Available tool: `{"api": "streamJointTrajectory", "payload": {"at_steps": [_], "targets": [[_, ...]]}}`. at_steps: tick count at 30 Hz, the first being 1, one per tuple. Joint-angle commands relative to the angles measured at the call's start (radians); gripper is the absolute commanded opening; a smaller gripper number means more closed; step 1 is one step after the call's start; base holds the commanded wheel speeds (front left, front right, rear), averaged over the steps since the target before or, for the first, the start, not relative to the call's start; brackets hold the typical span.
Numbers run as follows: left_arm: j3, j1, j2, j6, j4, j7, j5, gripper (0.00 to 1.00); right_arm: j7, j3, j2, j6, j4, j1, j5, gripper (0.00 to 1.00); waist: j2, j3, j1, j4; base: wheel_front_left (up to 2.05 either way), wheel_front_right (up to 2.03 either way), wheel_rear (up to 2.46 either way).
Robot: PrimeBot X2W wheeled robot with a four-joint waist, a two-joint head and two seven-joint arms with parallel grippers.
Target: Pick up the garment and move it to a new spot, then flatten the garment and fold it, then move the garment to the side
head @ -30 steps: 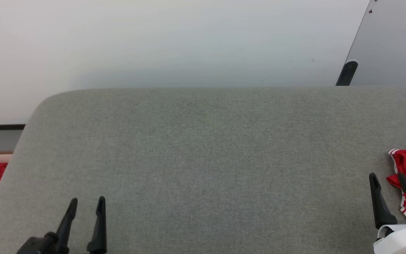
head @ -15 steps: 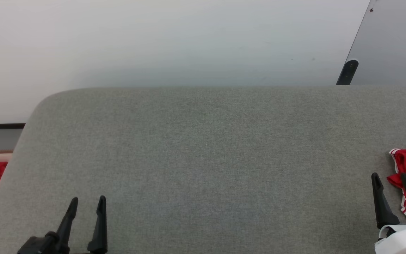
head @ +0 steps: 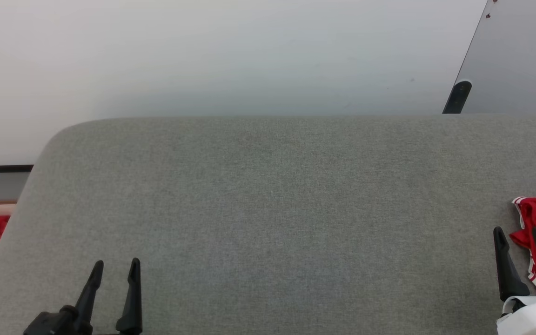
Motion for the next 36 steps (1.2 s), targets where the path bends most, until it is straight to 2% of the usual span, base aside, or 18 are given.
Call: {"api": "streamJointTrajectory", "payload": {"at_steps": [1, 17, 18, 21, 36], "targets": [[0.004, -0.007, -0.001, -0.002, -0.002, 0.001, -0.003, 1.00, -0.006, -0.004, 0.003, -0.001, -0.004, 0.013, -0.002, 1.00, 0.0000, 0.001, 0.0000, 0.001, 0.00, 0.00, 0.00], [0.004, -0.006, 0.001, -0.002, -0.012, 0.001, 0.002, 1.00, -0.008, -0.006, 0.004, -0.001, -0.005, 0.011, -0.002, 1.00, 0.0000, 0.003, 0.0000, 0.004, 0.00, 0.00, 0.00], [0.004, -0.004, -0.001, 0.000, -0.010, 0.000, -0.001, 0.00, -0.004, -0.007, 0.003, 0.000, -0.003, 0.002, 0.000, 0.00, 0.0000, 0.002, 0.0000, 0.004, 0.00, 0.00, 0.00], [-0.002, 0.008, -0.015, 0.000, 0.019, 0.001, -0.005, 0.00, -0.002, -0.004, 0.014, 0.000, 0.027, 0.004, 0.003, 0.00, 0.0000, 0.002, 0.0000, 0.004, 0.00, 0.00, 0.00], [0.010, -0.037, -0.033, 0.000, 0.048, 0.073, -0.260, 0.00, 0.034, -0.007, 0.037, 0.000, 0.071, -0.028, 0.261, 0.00, 0.0000, 0.003, 0.0000, 0.000, 0.00, 0.00, 0.00]]}}
